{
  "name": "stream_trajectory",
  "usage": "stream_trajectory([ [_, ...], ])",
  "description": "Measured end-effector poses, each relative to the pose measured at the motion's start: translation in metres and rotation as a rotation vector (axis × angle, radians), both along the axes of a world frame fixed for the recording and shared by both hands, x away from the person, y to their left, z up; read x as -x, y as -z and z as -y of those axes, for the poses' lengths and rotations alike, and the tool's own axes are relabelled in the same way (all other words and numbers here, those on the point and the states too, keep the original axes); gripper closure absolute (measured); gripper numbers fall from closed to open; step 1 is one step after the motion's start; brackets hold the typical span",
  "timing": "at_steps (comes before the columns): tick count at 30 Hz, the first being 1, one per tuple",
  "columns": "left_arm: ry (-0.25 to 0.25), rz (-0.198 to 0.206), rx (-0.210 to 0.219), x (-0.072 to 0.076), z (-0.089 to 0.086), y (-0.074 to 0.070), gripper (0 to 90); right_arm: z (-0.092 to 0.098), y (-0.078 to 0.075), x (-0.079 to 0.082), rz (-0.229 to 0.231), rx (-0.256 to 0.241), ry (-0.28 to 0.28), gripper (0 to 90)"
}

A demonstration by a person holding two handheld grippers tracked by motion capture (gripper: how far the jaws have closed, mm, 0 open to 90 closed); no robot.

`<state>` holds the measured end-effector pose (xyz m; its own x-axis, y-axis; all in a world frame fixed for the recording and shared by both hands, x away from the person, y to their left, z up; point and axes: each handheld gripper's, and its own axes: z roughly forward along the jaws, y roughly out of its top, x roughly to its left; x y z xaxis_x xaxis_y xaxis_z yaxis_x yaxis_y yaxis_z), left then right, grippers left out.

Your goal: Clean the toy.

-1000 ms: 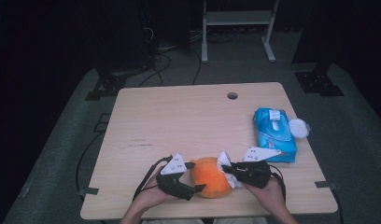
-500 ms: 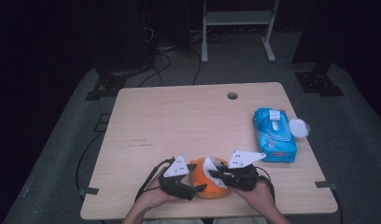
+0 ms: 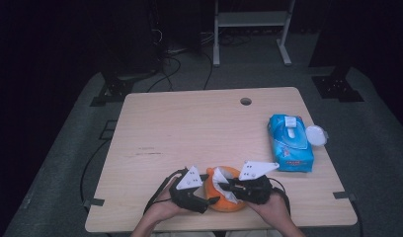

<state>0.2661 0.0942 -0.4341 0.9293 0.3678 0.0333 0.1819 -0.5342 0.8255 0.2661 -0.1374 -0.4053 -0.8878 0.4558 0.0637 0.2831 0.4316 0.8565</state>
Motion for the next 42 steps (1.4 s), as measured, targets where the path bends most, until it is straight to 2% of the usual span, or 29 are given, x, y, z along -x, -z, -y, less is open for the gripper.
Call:
stream_trajectory([
  [3, 0.004, -0.003, 0.012, 0.000, -0.002, -0.001, 24.8, 0.008, 0.001, -0.010, -0.023, -0.029, 0.046, 82.2],
  [5, -0.002, -0.006, 0.052, -0.002, -0.004, -0.007, 21.6, 0.015, 0.003, -0.012, -0.027, -0.032, 0.065, 82.2],
  [7, -0.023, 0.017, 0.094, -0.001, -0.004, -0.012, 19.5, 0.019, 0.004, -0.008, -0.026, -0.029, 0.070, 82.2],
  [8, -0.027, 0.026, 0.097, 0.000, -0.002, -0.013, 19.5, 0.020, 0.005, -0.007, -0.045, -0.038, 0.058, 82.2],
  [9, -0.025, 0.034, 0.083, 0.001, 0.001, -0.011, 19.9, 0.019, 0.004, -0.005, -0.061, -0.048, 0.044, 82.2],
  [11, -0.010, 0.057, 0.036, 0.003, 0.006, -0.007, 24.0, 0.014, 0.002, -0.001, -0.044, -0.032, 0.031, 82.2],
  [17, 0.020, 0.082, 0.002, 0.008, 0.006, -0.004, 28.0, 0.006, 0.003, -0.016, -0.051, -0.039, 0.072, 82.1],
  [22, 0.035, 0.079, 0.005, 0.009, 0.005, -0.005, 28.4, 0.025, 0.013, -0.030, -0.093, -0.046, 0.141, 82.2],
  [24, 0.032, 0.077, 0.042, 0.009, 0.004, -0.011, 25.1, 0.035, 0.017, -0.029, -0.122, -0.061, 0.156, 82.2],
  [26, 0.020, 0.096, 0.072, 0.010, 0.009, -0.016, 20.2, 0.039, 0.015, -0.025, -0.119, -0.070, 0.163, 82.2],
  [27, 0.018, 0.107, 0.069, 0.011, 0.013, -0.015, 19.9, 0.038, 0.013, -0.023, -0.112, -0.074, 0.157, 82.1],
  [29, 0.010, 0.137, 0.016, 0.012, 0.018, -0.011, 19.1, 0.032, 0.010, -0.019, -0.091, -0.089, 0.122, 82.0],
  [32, -0.009, 0.121, 0.000, 0.010, 0.013, -0.007, 21.2, 0.028, 0.010, -0.019, -0.082, -0.073, 0.113, 82.0],
  [34, -0.026, 0.099, -0.013, 0.008, 0.009, -0.004, 22.7, 0.034, 0.012, -0.021, -0.099, -0.076, 0.124, 82.0],
  [38, -0.032, 0.060, -0.006, 0.004, 0.002, -0.001, 22.9, 0.045, 0.016, -0.022, -0.123, -0.056, 0.150, 82.0],
  [41, -0.011, 0.078, -0.013, 0.007, 0.003, -0.007, 20.8, 0.045, 0.013, -0.014, -0.117, -0.055, 0.141, 81.9],
  [42, 0.002, 0.093, 0.007, 0.009, 0.005, -0.010, 19.5, 0.041, 0.012, -0.011, -0.106, -0.054, 0.131, 81.9],
])
